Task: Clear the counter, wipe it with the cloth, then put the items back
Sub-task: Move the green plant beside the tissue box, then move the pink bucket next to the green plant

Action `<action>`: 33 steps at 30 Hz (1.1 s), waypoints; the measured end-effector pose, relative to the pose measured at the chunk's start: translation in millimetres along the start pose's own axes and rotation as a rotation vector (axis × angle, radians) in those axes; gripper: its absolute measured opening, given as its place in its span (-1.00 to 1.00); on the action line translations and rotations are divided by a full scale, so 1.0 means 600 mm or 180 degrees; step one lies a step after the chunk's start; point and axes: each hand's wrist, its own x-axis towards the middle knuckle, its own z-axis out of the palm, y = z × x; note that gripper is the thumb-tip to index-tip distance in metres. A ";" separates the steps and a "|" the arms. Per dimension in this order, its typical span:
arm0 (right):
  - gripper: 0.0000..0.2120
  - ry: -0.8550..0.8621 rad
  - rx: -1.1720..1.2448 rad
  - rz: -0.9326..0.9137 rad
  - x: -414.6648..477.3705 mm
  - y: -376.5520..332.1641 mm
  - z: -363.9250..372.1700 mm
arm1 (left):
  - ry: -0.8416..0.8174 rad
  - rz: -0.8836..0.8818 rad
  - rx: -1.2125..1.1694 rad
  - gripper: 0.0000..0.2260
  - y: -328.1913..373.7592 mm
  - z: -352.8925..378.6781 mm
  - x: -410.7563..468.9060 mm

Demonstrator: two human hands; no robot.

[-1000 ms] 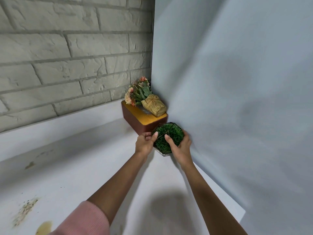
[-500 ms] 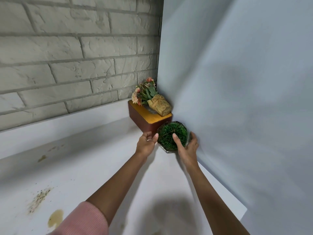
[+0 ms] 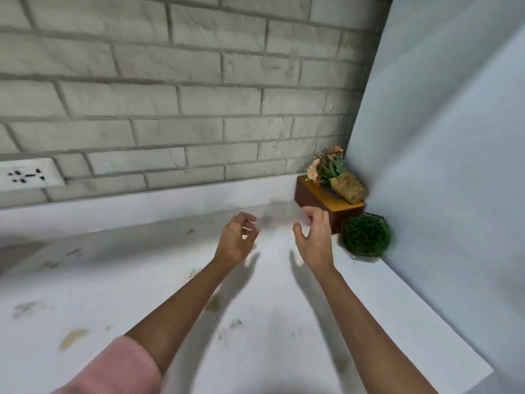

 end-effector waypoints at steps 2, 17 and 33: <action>-0.69 -0.0197 0.0095 -0.0127 -0.022 -0.053 0.049 | 0.0009 0.0099 0.0322 -0.83 -0.027 -0.083 -0.024; -0.65 -0.1553 0.0281 -0.0654 -0.253 -0.383 0.423 | 0.1056 -0.0345 0.1994 -0.73 -0.250 -0.600 -0.217; -0.54 -0.2121 0.0329 -0.0785 -0.340 -0.509 0.601 | 0.1070 -0.0943 0.2148 -0.76 -0.388 -0.759 -0.199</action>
